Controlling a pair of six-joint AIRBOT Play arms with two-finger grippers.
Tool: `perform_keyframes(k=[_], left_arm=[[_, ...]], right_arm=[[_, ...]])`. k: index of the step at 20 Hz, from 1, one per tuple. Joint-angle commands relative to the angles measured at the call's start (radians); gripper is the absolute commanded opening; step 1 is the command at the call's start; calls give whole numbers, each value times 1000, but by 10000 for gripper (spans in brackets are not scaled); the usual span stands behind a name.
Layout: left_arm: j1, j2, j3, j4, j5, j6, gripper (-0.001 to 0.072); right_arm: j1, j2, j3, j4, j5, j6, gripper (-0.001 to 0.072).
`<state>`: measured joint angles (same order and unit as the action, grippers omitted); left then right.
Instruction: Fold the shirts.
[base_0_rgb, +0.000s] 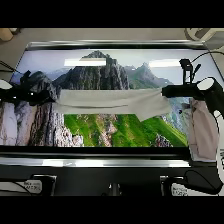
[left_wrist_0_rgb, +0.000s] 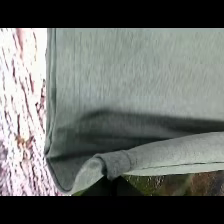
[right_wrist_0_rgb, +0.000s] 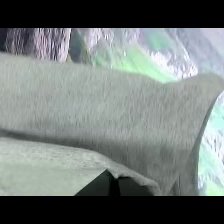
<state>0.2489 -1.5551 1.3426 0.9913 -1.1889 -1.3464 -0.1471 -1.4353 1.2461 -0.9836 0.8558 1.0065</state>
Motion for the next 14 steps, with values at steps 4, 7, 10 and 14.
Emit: perform_keyframes(k=[4,7,10,14], left_arm=[[-1,-255,292,-54,18,-61,25],[-2,-320,309,-93,41,-67,26],[-17,-356,309,-101,43,-68,65],[17,-355,361,-63,-76,-73,703]], right_arm=[[0,-217,94,190,-185,2,17],[0,-269,94,187,-156,2,19],[0,-288,94,184,-116,-18,60],[-39,-231,128,68,-18,-105,691]])
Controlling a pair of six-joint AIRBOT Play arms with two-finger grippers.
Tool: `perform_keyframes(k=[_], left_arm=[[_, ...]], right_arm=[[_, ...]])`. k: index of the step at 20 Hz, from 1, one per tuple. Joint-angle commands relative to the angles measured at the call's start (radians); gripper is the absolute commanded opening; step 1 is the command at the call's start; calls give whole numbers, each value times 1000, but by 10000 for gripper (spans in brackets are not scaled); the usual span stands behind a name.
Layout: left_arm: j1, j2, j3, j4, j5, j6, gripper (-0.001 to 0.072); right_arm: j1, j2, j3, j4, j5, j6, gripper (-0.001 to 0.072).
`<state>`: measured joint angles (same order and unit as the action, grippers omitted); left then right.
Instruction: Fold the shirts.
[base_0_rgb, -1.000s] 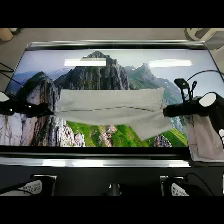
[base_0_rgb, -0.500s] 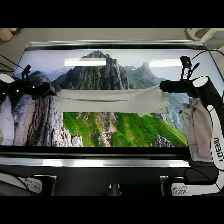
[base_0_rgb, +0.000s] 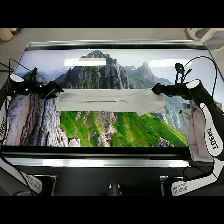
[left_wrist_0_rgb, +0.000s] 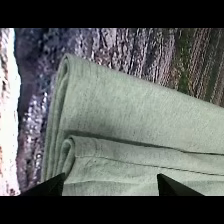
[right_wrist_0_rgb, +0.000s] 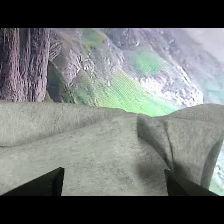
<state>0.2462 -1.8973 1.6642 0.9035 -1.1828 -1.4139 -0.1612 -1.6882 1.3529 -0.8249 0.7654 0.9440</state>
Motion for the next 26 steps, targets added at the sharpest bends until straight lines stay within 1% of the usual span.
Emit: perform_keyframes(k=[1,2,3,6,9,13,14,15,16,17,18,19,20,21,23,25,26], left_arm=[[33,-11,70,48,-131,-13,700],[42,-2,93,63,-171,-12,685],[46,15,103,66,-188,-11,631],[27,87,104,65,-189,-8,631],[-26,167,105,66,-189,13,631],[-122,233,104,66,-189,23,631],[-146,235,105,66,-189,24,631],[-175,232,104,66,-189,27,631],[-203,225,104,66,-186,30,631],[-236,212,104,66,-186,30,630],[-269,198,104,66,-186,30,600],[-309,177,104,66,-180,29,471],[-349,154,104,65,-166,26,216],[-399,126,104,65,-141,26,31],[-499,61,104,64,-55,5,31],[-595,-9,104,61,41,-70,31],[-639,-43,104,33,85,-95,31]], right_arm=[[-48,28,29,-165,110,10,696],[-74,25,30,-217,157,60,705],[-92,13,30,-240,209,69,707],[-89,-45,30,-233,289,68,711],[-58,-101,30,-193,275,73,710],[-21,-135,30,-145,236,127,702],[-11,-136,30,-139,230,136,686],[-2,-136,30,-127,230,137,590],[4,-136,30,-110,231,136,407],[3,-136,32,-81,233,133,98],[3,-134,42,-35,245,124,20],[3,-125,61,-3,262,80,19],[3,-98,84,17,273,45,19],[3,-64,105,18,277,42,19],[3,21,147,19,317,43,19],[4,126,154,32,367,66,19],[4,175,154,33,401,72,19]])
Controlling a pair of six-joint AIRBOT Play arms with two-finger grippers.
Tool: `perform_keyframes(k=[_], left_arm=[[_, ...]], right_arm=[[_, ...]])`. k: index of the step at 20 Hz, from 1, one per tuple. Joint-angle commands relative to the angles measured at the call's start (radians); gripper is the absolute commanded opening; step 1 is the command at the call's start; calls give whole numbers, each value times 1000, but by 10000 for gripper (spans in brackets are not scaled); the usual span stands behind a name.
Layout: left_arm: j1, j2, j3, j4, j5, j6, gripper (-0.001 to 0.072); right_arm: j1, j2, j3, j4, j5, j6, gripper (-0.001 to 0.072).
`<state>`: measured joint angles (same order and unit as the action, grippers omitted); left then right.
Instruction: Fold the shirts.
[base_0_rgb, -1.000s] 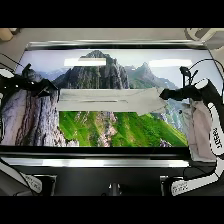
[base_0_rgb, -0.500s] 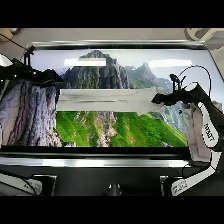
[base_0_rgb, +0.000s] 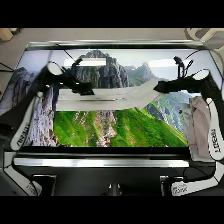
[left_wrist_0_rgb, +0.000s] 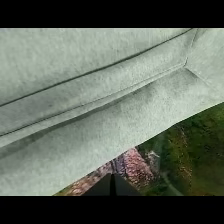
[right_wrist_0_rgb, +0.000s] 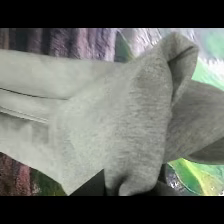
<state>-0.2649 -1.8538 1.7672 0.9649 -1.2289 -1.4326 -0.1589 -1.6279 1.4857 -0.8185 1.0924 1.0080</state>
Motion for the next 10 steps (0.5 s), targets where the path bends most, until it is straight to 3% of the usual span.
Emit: perform_keyframes(k=[1,6,10], left_arm=[[-163,-117,1,-82,169,-92,31],[-319,-222,1,-459,362,-113,30],[-412,-259,1,-579,430,-113,30]], right_arm=[[2,163,21,24,117,18,19],[1,359,21,-18,318,37,20],[2,461,21,-43,333,78,20]])
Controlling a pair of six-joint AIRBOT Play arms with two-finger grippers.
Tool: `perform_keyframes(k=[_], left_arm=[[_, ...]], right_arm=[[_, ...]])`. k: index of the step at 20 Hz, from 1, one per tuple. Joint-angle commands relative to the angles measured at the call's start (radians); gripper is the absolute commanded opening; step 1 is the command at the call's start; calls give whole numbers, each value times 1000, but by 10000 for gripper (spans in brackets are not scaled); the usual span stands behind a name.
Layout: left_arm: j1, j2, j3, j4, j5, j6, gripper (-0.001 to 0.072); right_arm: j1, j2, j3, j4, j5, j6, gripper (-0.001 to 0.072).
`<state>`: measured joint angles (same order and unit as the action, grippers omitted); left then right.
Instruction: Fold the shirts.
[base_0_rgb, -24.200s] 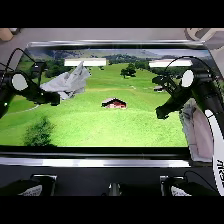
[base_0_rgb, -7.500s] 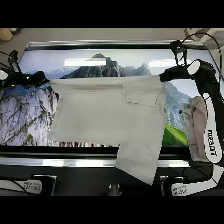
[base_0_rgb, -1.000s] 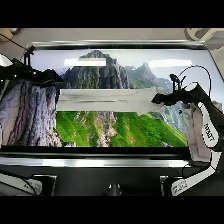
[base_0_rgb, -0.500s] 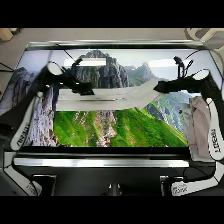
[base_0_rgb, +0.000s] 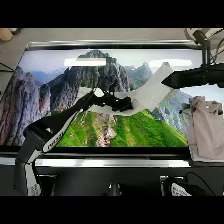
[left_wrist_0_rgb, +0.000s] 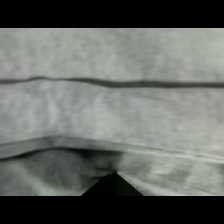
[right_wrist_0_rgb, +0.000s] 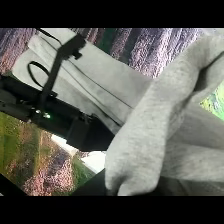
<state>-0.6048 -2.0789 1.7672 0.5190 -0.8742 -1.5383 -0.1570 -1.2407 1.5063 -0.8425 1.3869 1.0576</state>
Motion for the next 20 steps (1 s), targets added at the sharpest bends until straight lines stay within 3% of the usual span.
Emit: perform_keyframes(k=[1,3,5,10,13,16,17,18,19,20], left_arm=[[-85,-36,1,-135,83,-2,30],[-68,-14,1,-132,78,60,28],[10,58,1,-32,71,72,28],[371,388,1,296,6,71,28],[577,591,1,336,-45,72,28],[706,755,1,344,-99,73,29],[726,797,1,359,-114,74,29],[734,829,1,388,-127,74,29],[734,854,1,420,-142,73,29],[734,873,1,449,-165,74,29]], right_arm=[[0,79,1,-18,23,37,20],[0,68,1,-24,-15,47,19],[14,23,1,27,-73,46,19],[266,-168,1,163,-353,-41,20],[423,-333,1,348,-507,-133,20],[536,-502,1,498,-555,-165,39],[559,-548,1,537,-552,-165,199],[566,-578,1,568,-545,-166,477],[565,-589,1,581,-532,-167,638],[550,-583,1,579,-517,-173,635]])
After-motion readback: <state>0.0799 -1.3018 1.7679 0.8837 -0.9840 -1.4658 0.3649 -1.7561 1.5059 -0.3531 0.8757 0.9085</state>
